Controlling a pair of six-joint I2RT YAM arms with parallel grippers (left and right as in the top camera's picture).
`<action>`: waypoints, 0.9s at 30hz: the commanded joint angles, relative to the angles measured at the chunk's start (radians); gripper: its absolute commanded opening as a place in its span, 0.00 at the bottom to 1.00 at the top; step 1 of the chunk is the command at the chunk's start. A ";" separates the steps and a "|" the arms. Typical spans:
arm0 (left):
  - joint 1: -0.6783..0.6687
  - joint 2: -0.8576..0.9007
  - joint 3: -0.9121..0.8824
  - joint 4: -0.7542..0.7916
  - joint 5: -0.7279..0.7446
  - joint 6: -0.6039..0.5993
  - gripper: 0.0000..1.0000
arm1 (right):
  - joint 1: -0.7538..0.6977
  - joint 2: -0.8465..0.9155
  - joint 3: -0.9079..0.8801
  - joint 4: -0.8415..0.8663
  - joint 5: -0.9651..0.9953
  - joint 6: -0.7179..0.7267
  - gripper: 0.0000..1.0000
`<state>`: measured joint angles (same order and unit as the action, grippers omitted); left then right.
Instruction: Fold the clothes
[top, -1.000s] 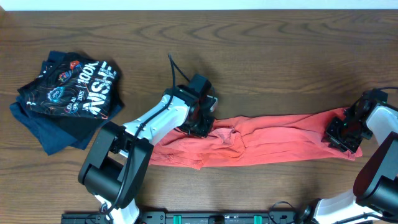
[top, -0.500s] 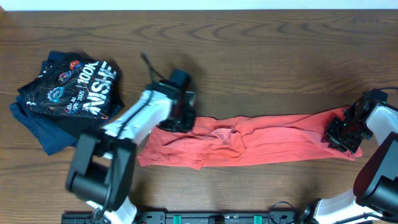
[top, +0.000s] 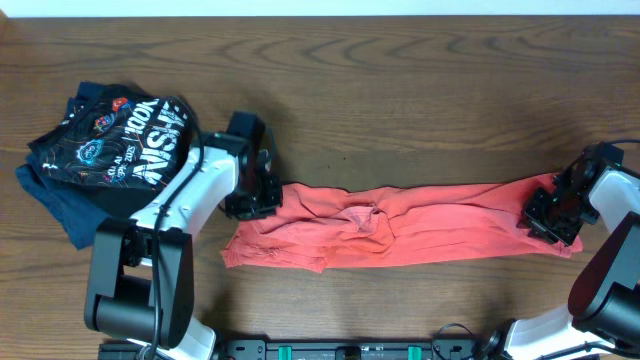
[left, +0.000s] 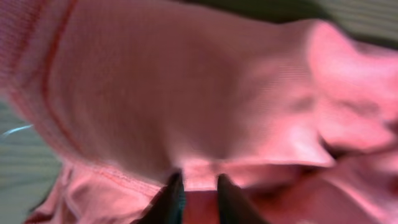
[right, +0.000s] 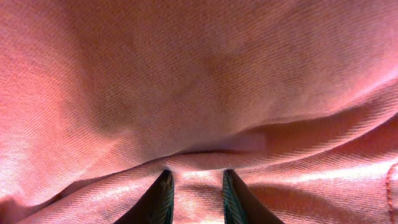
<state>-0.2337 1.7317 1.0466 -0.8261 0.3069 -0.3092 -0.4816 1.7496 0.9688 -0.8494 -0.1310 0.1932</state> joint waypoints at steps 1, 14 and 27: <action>0.005 0.002 -0.064 0.056 -0.018 -0.014 0.27 | 0.018 -0.010 -0.006 0.001 -0.001 0.000 0.25; 0.034 0.046 -0.093 0.314 -0.117 -0.014 0.34 | 0.039 -0.010 -0.006 0.214 -0.060 0.015 0.27; 0.129 0.031 -0.009 0.288 -0.113 0.048 0.36 | 0.100 -0.022 0.063 0.366 -0.090 -0.036 0.36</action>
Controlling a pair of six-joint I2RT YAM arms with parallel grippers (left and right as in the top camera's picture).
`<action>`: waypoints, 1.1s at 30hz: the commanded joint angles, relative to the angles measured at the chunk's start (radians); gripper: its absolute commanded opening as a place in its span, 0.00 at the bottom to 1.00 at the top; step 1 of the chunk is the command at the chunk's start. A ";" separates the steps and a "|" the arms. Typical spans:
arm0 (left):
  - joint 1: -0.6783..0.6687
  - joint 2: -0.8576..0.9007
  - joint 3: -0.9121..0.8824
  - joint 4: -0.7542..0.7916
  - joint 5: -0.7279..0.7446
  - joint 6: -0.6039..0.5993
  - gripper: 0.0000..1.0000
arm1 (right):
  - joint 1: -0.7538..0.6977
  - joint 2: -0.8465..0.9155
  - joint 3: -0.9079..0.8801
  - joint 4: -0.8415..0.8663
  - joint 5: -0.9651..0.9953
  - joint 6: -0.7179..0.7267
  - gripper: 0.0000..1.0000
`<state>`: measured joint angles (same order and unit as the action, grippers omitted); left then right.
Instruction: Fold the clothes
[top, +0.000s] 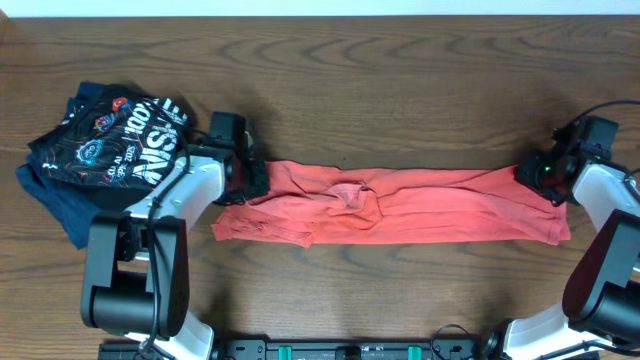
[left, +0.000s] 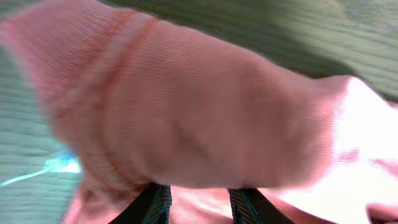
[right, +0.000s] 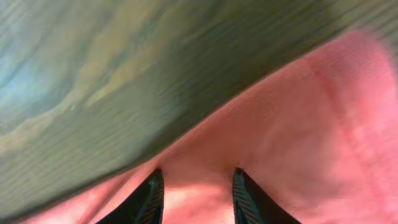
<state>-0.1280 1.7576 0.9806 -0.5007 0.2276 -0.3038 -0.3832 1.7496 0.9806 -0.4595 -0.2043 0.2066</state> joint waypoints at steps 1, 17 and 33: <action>0.029 -0.007 0.082 -0.071 -0.034 0.048 0.39 | -0.007 -0.033 0.079 -0.066 0.002 -0.071 0.37; 0.043 -0.170 0.183 -0.420 -0.026 0.040 0.75 | -0.181 -0.024 0.148 -0.298 0.105 -0.452 0.61; 0.043 -0.170 0.183 -0.440 0.019 0.037 0.75 | -0.201 0.089 0.139 -0.315 0.177 -0.500 0.62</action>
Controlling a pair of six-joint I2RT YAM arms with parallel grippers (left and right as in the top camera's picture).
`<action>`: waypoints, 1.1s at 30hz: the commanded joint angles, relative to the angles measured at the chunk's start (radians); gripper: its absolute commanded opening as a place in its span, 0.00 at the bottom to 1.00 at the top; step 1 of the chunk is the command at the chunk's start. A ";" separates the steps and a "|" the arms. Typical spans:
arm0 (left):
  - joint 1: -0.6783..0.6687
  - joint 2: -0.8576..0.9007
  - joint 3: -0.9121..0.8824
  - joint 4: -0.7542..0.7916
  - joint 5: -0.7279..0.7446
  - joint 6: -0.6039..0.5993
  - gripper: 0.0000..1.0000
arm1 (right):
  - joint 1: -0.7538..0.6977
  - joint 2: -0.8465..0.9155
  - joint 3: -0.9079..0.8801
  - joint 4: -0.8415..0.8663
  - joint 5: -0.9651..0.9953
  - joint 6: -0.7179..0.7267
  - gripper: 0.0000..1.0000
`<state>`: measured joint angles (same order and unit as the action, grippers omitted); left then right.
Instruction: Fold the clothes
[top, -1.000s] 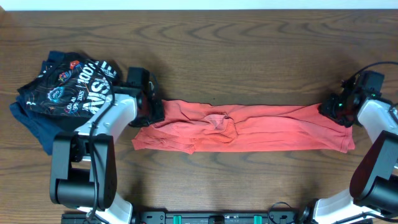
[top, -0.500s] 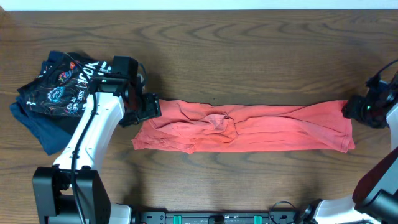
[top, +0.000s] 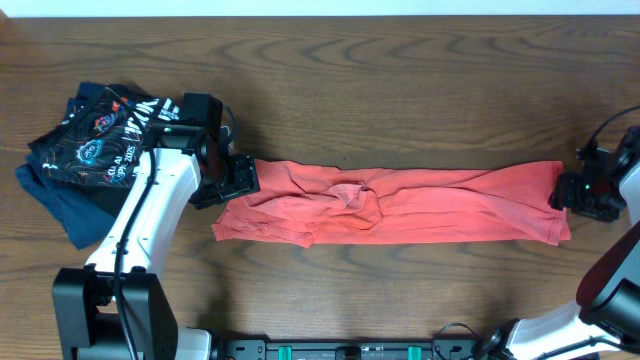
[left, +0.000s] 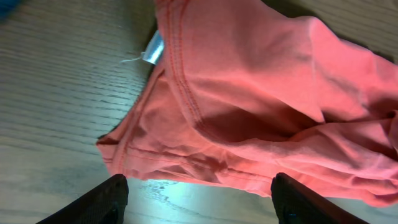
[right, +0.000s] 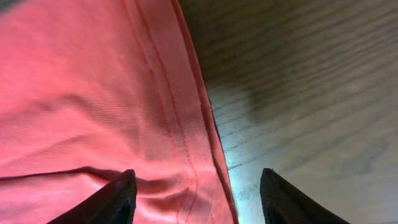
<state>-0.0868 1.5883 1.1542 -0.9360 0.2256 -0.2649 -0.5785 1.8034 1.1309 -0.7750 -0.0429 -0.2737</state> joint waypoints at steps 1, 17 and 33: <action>0.002 -0.001 0.009 -0.005 0.021 -0.002 0.75 | -0.005 0.047 -0.012 0.001 0.009 -0.019 0.62; 0.002 -0.001 0.009 -0.002 0.021 -0.002 0.75 | 0.004 0.080 -0.013 0.024 -0.097 -0.020 0.55; 0.002 -0.001 0.009 -0.002 0.025 -0.002 0.75 | 0.011 0.081 -0.081 0.091 -0.097 -0.038 0.50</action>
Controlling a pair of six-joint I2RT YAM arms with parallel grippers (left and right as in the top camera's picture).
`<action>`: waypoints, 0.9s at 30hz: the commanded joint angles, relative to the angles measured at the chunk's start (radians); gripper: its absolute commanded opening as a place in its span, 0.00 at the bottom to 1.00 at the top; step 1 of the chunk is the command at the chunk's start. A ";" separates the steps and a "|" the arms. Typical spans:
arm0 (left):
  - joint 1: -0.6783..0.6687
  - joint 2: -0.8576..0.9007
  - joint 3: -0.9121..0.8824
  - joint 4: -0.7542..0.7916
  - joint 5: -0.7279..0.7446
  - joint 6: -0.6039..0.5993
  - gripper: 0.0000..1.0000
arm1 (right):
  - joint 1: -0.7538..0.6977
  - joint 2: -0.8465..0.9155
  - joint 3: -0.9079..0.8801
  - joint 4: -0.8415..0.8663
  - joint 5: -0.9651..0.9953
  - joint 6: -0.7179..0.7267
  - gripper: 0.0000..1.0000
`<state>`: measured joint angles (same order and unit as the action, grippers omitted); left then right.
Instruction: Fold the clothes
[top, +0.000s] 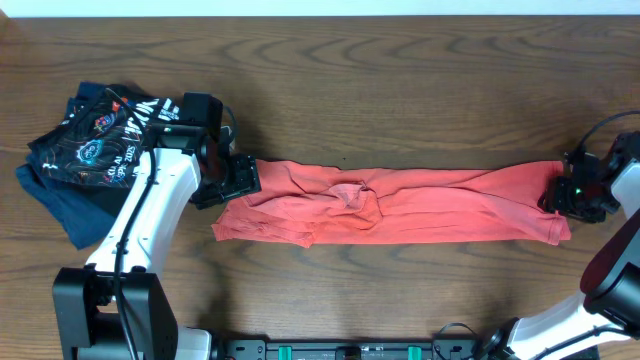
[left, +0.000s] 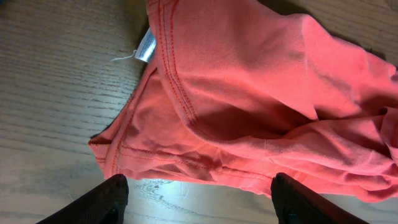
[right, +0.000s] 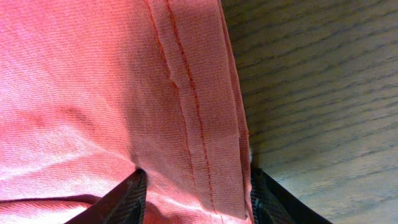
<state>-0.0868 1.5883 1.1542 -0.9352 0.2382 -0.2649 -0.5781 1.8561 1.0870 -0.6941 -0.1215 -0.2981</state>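
A red garment (top: 400, 205) lies stretched in a long band across the table. At its left end my left gripper (top: 238, 180) hovers open; the left wrist view shows the neck hem and a white label (left: 144, 47), with the gripper (left: 198, 182) over the cloth's lower edge and nothing between its fingers. My right gripper (top: 562, 195) is at the right end. In the right wrist view it (right: 196, 174) stands open astride the stitched hem (right: 193, 93), one finger (right: 132, 199) on the cloth side and one at the hem's edge.
A heap of dark printed clothes (top: 100, 150) lies at the far left, just behind the left arm. Bare wooden table (top: 400, 90) runs behind and in front of the red garment. The right arm is close to the table's right edge.
My right gripper has moved slightly left, from just off the garment's right end to straddling its hem. The left gripper and the garment have hardly moved.
At first both grippers were shut on the ends of the rumpled red garment. Then the garment lay farther back and pulled straighter, with both still at its ends. Then both stood open, the cloth released, and now the right one is back over the right hem.
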 joint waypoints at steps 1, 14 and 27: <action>0.002 -0.001 0.009 -0.003 0.012 -0.002 0.75 | 0.012 0.028 -0.037 0.014 -0.026 -0.014 0.47; 0.002 -0.001 0.009 -0.003 0.013 -0.002 0.75 | 0.053 0.023 0.015 0.015 -0.034 0.019 0.01; 0.002 -0.001 0.009 -0.008 0.012 -0.002 0.75 | 0.109 0.016 0.449 -0.294 0.192 0.283 0.01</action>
<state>-0.0868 1.5883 1.1542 -0.9363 0.2409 -0.2653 -0.5205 1.8729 1.4723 -0.9596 0.0460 -0.0864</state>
